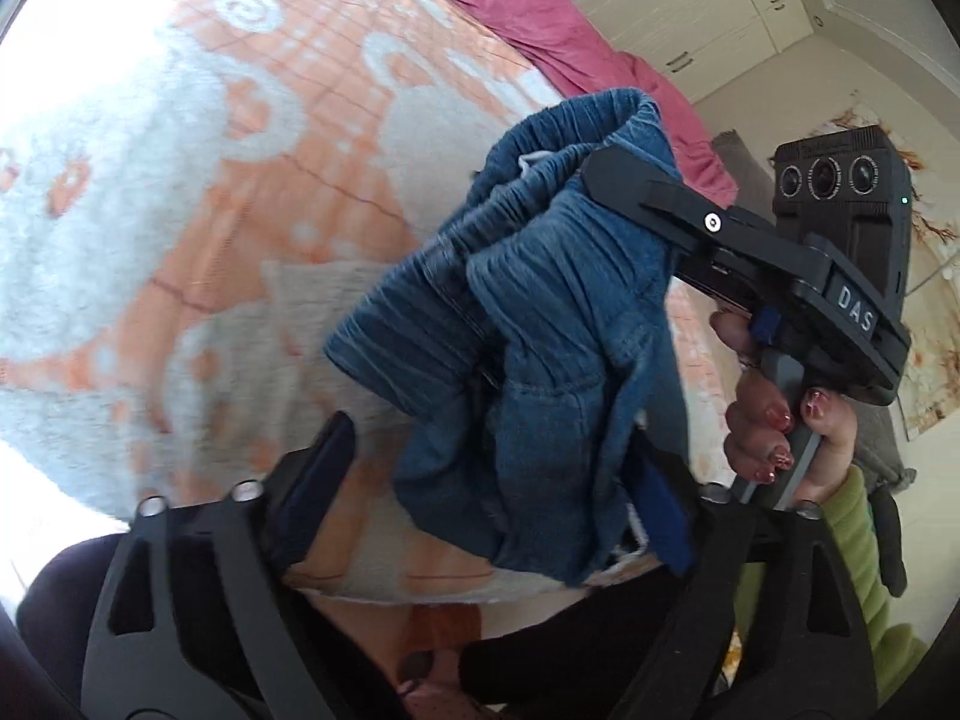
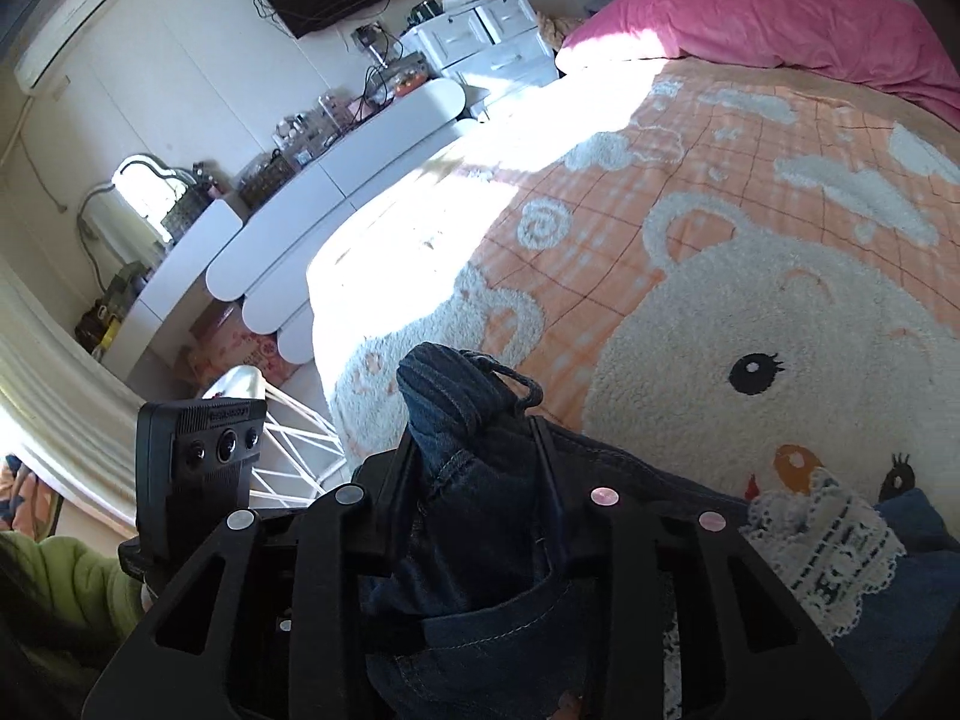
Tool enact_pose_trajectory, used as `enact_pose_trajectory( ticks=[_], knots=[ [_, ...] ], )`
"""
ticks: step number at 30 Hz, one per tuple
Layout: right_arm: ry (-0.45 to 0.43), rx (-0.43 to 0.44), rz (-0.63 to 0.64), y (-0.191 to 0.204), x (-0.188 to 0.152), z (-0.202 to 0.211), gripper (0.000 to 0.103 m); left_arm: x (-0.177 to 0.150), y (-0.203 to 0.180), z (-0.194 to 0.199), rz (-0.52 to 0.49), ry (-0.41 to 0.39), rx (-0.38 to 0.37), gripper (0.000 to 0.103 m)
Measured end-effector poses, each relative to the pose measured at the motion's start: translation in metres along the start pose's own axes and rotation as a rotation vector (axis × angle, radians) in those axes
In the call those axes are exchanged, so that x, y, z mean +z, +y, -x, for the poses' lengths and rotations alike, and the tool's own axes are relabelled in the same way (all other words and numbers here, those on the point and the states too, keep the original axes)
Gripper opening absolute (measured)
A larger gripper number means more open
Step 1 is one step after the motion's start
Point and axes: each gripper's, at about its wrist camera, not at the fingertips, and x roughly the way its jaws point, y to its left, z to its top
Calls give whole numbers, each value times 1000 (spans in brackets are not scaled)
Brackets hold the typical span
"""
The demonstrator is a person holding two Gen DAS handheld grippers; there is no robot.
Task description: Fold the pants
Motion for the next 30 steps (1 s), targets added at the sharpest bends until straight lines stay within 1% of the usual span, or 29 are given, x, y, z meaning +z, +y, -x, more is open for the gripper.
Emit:
enact_pose_trajectory(
  ticks=[1, 2, 6, 10, 13, 15, 16, 17, 19, 21, 23, 24, 25, 27, 28, 29, 30],
  knots=[
    [-13, -4, -6, -4, -1, 8, 32, 1, -6, -2, -10, 2, -15, 56],
    [-23, -7, -13, -9, -3, 14, 32, 2, -14, -4, -23, 2, -21, 54],
    [-69, -12, -30, -25, -9, 43, 32, 4, -50, -12, -88, -4, -26, 54],
    [-112, -17, -47, -38, -19, 71, 32, 4, -82, -23, -131, -4, -22, 54],
    [-148, -20, -60, -49, -28, 93, 34, 2, -99, -34, -160, -2, -34, 54],
    [-171, -30, -75, -58, -38, 109, 37, -3, -113, -42, -180, -5, -56, 54],
    [-186, -33, -89, -63, -44, 117, 43, -3, -117, -50, -190, -5, -68, 58],
    [-207, -37, -111, -71, -54, 127, 46, -6, -122, -56, -211, 1, -87, 62],
    [-235, -50, -176, -88, -72, 144, 61, -11, -127, -70, -261, 32, -111, 64],
    [-257, -93, -245, -104, -93, 160, 63, -23, -132, -76, -301, 74, -138, 64],
    [-266, -128, -276, -112, -110, 168, 64, -32, -130, -83, -321, 139, -189, 64],
    [-263, -151, -279, -111, -118, 170, 64, -37, -127, -81, -329, 139, -195, 64],
    [-254, -167, -275, -108, -122, 170, 64, -35, -125, -79, -336, 120, -185, 64],
    [-231, -199, -251, -98, -124, 163, 64, -30, -123, -74, -351, 65, -135, 64],
    [-213, -217, -235, -91, -122, 156, 64, -29, -125, -73, -366, 56, -114, 63],
    [-200, -221, -228, -86, -119, 150, 64, -29, -126, -75, -389, 53, -70, 58],
    [-172, -251, -214, -81, -117, 141, 63, -33, -124, -78, -401, 69, -14, 55]
  ],
)
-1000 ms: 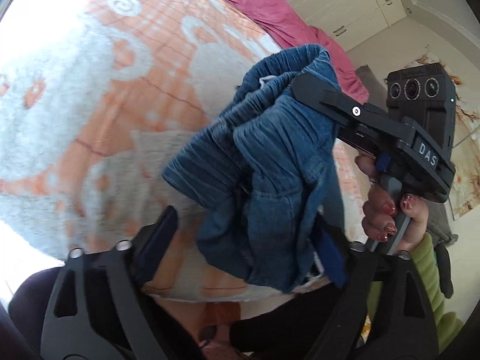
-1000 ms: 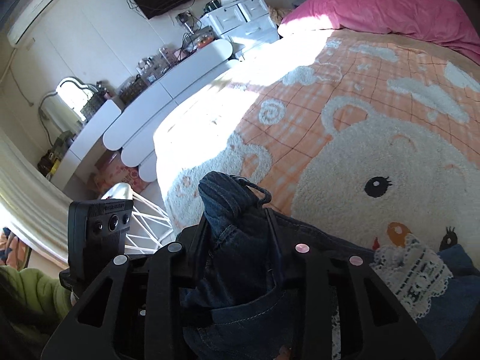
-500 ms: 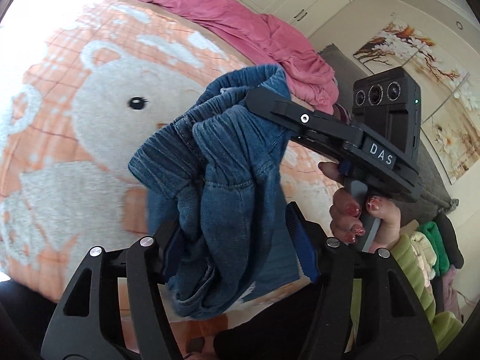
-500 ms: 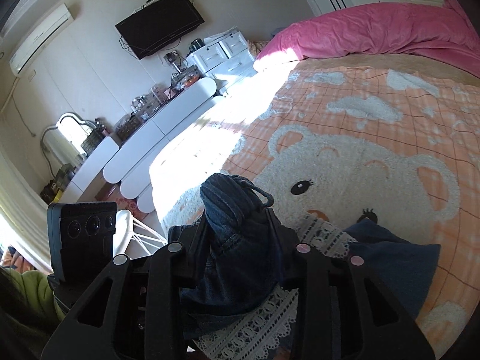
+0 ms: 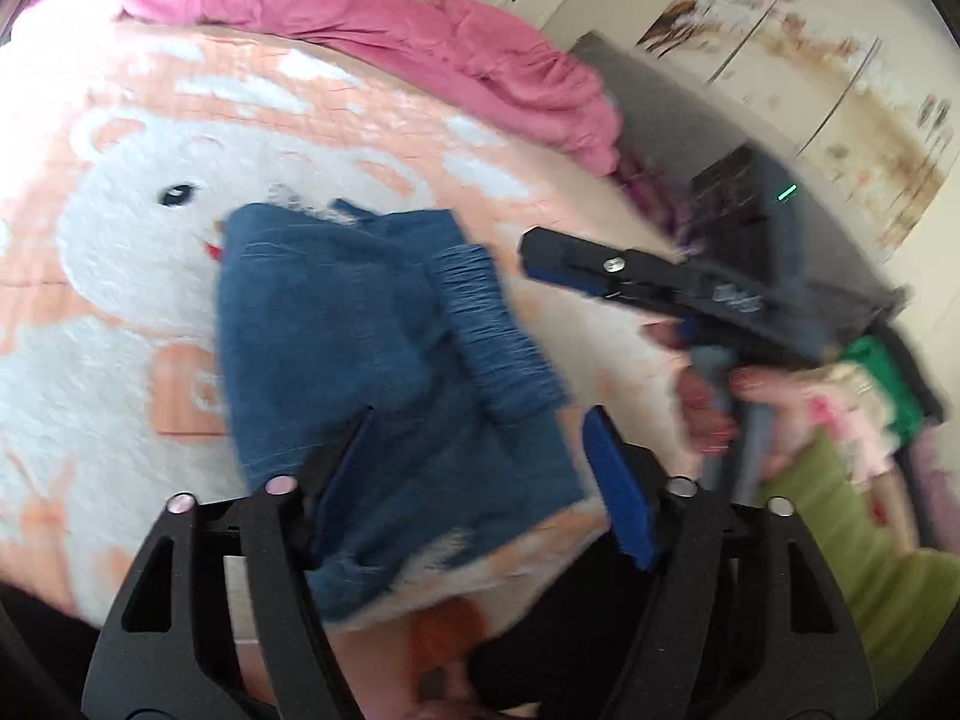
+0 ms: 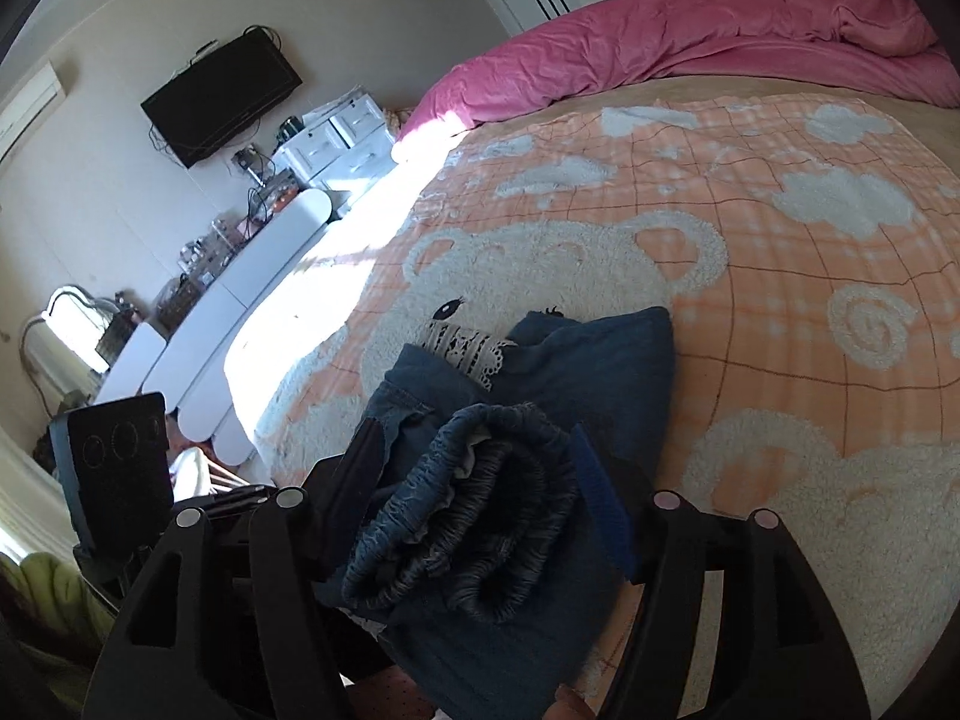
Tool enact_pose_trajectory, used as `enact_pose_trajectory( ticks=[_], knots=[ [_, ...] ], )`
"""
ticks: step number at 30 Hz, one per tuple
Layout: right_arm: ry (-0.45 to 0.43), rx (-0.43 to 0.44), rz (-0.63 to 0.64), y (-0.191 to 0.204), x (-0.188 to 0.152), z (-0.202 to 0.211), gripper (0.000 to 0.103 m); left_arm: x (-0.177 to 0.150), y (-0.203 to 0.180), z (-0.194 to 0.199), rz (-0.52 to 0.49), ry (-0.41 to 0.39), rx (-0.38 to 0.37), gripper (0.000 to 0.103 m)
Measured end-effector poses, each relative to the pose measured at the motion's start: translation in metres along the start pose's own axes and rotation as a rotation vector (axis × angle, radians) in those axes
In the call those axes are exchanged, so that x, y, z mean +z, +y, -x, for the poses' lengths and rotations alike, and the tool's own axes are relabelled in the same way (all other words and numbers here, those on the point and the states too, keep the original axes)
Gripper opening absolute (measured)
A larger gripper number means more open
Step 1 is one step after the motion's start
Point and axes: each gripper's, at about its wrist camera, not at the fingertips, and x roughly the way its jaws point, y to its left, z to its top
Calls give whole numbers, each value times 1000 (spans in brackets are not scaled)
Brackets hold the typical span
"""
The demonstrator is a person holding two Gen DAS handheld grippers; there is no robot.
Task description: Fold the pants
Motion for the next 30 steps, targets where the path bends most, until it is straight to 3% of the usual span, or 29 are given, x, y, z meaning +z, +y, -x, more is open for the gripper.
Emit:
enact_pose_trajectory(
  ticks=[3, 6, 11, 15, 18, 21, 23, 24, 30],
  knots=[
    [110, -137, 43, 7, -8, -23, 63, -10, 0, -18, -2, 90, 66, 48],
    [150, -211, 93, 10, -28, -35, 64, -12, 2, -18, -35, 93, 83, 43],
    [129, -179, 59, 11, -32, -25, 64, -20, 5, -9, -60, 93, 83, 42],
    [40, -98, 45, 25, -8, 6, 70, -27, 9, 15, -71, 54, 60, 42],
    [33, -123, 80, 33, 15, 3, 70, -33, 5, 29, -89, 26, 54, 39],
    [77, -92, 86, 38, 34, -19, 70, -35, -5, 26, -138, 31, 39, 30],
    [128, -109, 106, 41, 44, -42, 65, -41, -9, 14, -174, 75, 59, 18],
    [157, -119, 126, 42, 47, -54, 59, -44, -10, 10, -174, 98, 61, 18],
    [292, -143, 203, 48, 42, -101, 49, -56, -8, 2, -173, 164, 52, 18]
  ],
)
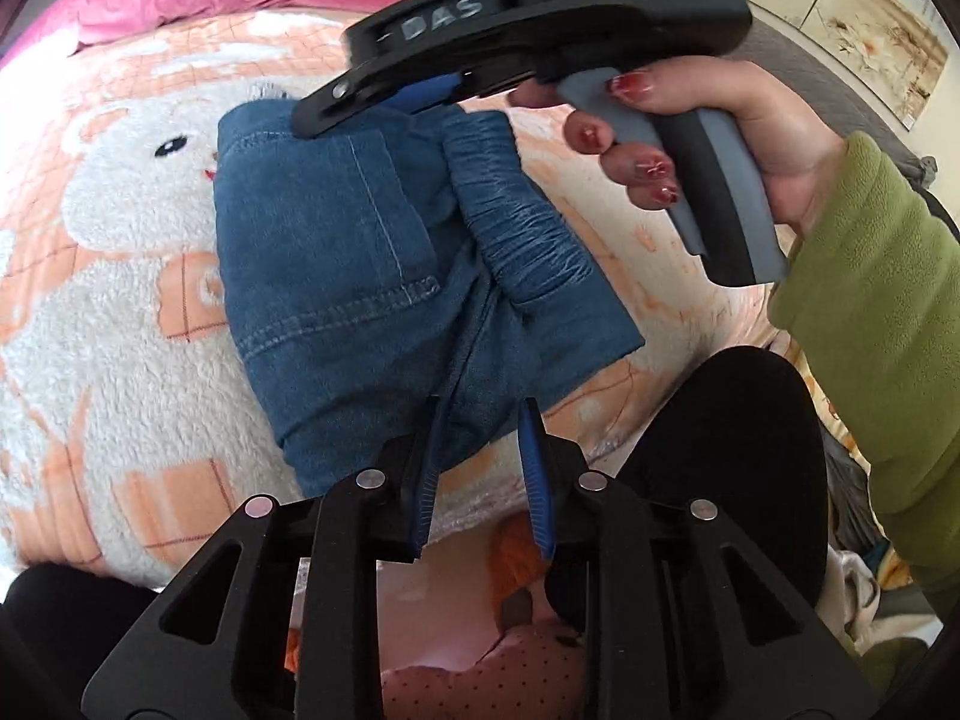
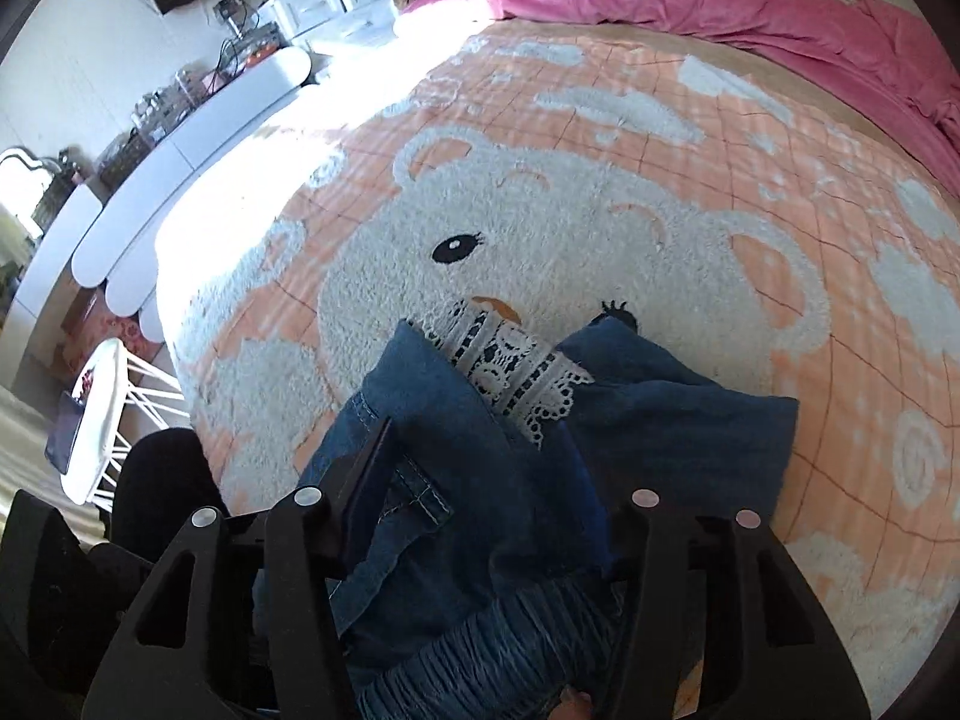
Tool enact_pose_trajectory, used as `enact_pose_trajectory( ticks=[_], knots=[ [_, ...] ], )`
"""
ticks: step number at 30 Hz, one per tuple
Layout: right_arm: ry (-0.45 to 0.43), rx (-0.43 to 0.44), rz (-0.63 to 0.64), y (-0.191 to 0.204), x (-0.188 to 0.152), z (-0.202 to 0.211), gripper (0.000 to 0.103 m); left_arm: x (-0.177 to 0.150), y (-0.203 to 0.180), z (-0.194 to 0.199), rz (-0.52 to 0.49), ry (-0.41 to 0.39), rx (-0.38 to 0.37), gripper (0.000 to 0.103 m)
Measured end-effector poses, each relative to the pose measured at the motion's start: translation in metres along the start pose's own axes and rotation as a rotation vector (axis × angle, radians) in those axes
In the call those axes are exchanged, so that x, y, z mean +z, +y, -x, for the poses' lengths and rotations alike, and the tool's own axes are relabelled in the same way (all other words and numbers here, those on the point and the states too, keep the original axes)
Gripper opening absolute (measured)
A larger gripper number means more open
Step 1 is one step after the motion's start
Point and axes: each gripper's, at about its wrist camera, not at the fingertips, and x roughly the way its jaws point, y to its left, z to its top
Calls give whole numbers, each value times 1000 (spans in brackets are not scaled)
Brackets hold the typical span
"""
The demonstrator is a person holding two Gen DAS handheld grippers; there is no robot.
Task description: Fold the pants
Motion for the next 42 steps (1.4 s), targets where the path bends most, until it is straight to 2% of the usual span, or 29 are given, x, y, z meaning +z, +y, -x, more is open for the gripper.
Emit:
enact_pose_trajectory(
  ticks=[1, 2, 5, 6, 12, 15, 18, 20, 21, 22, 24, 27, 31, 33, 35, 39, 42],
  knots=[
    [7, -3, 17, 4, -1, -4, 35, 0, 1, 0, 3, 2, -3, 18],
    [5, 6, 36, 9, -2, -5, 28, 0, 2, 0, 6, 1, -7, 18],
    [-50, -53, 81, 23, 0, 2, 15, 0, 5, 1, 18, 0, -18, 18],
    [-69, -69, 76, 24, 3, 4, 7, 0, 6, 0, 22, 0, -21, 18],
    [-34, -189, 50, 9, 8, -18, 4, -3, 6, 6, 30, -2, -25, 18],
    [-33, -182, -12, -4, 5, -26, 4, 0, 6, 4, 32, -2, -24, 18],
    [-49, -183, -18, -3, 5, -25, 5, 1, 6, 5, 36, -1, -25, 18],
    [-79, -165, -39, -1, 4, -13, 12, 1, 6, 4, 35, 2, -24, 18],
    [-108, -156, -53, -1, 3, -3, 20, 1, 6, 3, 35, 3, -24, 18],
    [-136, -150, -64, 0, 1, 7, 32, 1, 6, 3, 35, 3, -24, 18],
    [-206, -138, -90, -1, -4, 32, 48, 1, 6, 4, 34, 2, -23, 18],
    [-279, -140, -115, -2, -14, 62, 53, 1, 5, 3, 33, 2, -21, 18],
    [-364, -188, -139, -5, -38, 97, 69, 2, -1, 11, 21, -7, -9, 18],
    [-387, -222, -159, -10, -55, 108, 75, 4, -4, 23, 18, -29, -10, 23],
    [-391, -249, -184, -16, -72, 113, 78, 7, -3, 37, 19, -63, 0, 41],
    [-374, -247, -254, -28, -108, 108, 79, 20, 10, 56, 48, -127, 70, 46],
    [-363, -216, -311, -34, -123, 97, 79, 31, 29, 51, 110, -134, 115, 47]
  ],
)
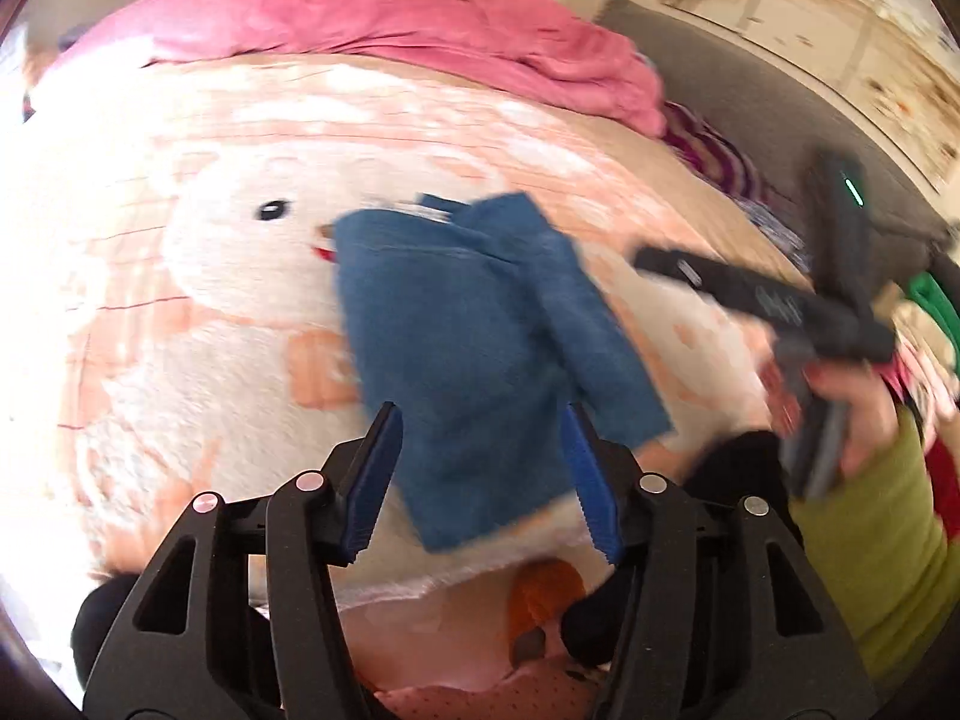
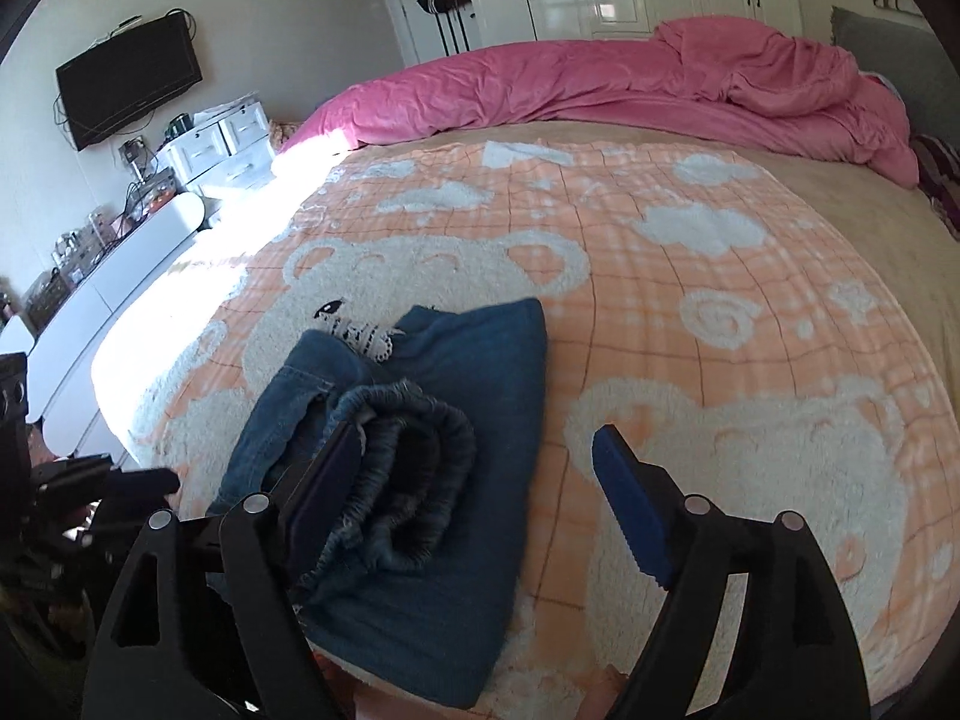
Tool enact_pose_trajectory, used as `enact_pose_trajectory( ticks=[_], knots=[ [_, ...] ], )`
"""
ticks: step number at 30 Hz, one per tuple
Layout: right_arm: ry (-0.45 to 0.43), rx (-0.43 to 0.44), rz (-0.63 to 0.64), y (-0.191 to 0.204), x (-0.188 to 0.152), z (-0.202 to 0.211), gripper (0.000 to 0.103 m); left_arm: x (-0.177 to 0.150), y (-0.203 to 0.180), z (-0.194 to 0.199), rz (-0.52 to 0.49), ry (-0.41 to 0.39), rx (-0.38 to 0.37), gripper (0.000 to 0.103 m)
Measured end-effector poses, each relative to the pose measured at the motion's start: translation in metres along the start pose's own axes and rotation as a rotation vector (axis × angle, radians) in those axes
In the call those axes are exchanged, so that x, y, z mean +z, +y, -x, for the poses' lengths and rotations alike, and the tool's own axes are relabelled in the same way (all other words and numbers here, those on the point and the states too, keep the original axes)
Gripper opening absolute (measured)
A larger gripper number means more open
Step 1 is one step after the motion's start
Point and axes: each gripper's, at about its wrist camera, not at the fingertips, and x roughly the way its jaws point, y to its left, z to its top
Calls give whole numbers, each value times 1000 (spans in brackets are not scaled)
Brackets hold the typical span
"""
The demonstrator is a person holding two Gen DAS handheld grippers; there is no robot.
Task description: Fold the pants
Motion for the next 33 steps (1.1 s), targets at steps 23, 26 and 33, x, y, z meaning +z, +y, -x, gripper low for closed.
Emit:
enact_pose_trajectory(
  ticks=[23, 26, 33],
  knots=[
    [118, 170, -132, -23, -12, -64, 39, 25, 34, -77, 186, 30, -5, 53],
    [102, 188, -140, -20, -13, -63, 20, 25, 30, -78, 181, 30, -1, 38],
    [-32, 116, 4, 17, -7, -33, 10, 30, 15, -63, 127, -2, 31, 17]
  ],
)
